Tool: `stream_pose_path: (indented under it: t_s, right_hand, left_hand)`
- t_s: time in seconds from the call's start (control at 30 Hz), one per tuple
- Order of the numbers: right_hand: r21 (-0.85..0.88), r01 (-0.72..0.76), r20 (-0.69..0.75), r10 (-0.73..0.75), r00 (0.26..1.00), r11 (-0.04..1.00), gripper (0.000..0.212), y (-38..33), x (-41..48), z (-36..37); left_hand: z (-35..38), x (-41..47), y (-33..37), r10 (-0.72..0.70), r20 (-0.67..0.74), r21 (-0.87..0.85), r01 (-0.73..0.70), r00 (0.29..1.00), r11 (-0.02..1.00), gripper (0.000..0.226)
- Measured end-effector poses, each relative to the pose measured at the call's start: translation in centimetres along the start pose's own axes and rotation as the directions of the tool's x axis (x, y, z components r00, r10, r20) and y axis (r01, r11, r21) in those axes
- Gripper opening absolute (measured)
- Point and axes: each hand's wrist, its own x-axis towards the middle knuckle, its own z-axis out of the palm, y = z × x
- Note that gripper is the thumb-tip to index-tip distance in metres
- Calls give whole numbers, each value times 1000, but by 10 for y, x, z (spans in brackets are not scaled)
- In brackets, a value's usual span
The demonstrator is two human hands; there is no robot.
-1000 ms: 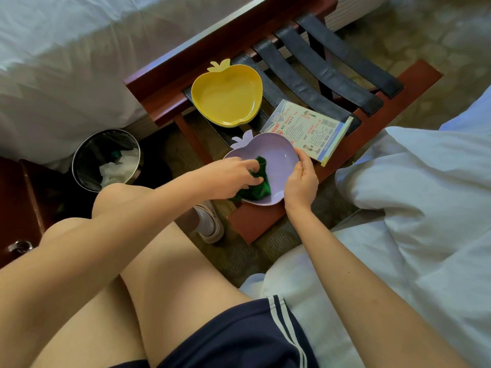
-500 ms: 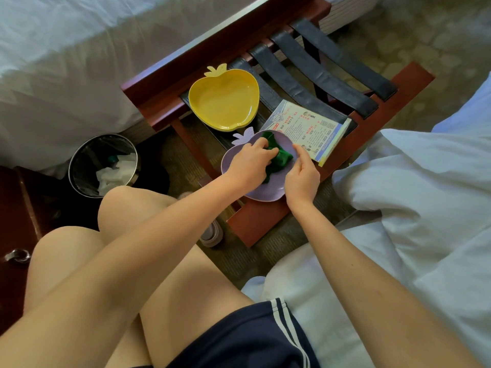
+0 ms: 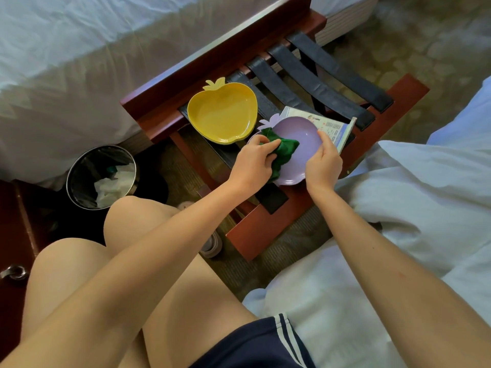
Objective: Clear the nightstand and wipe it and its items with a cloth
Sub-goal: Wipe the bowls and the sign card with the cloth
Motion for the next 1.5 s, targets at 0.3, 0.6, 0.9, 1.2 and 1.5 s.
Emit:
stream_pose_path:
  t_s: [0.3, 0.6, 0.9, 1.2, 1.5]
  right_hand:
    - [-31, -132, -78, 129, 989, 991, 48, -22, 26, 5]
    - [-248, -207, 7, 216, 976, 946, 47, -36, 38, 14]
    - [-438, 115, 167, -44, 985, 892, 44, -68, 30, 52]
    - [-229, 51, 364, 37, 931, 972, 37, -89, 40, 101]
    - [-229, 63, 341, 19, 940, 971, 28, -105, 40, 94]
  left_hand:
    - [-15, 11, 0, -214, -111, -212, 187, 970, 959, 38]
    - [-28, 15, -10, -363, -79, -376, 309, 929, 873, 33]
    - [-40, 10, -24, -493, -72, -541, 381, 867, 750, 33]
    - [-60, 16, -52, -590, -94, -641, 405, 802, 653, 32]
    - [-68, 9, -58, -601, -95, -677, 391, 793, 624, 31]
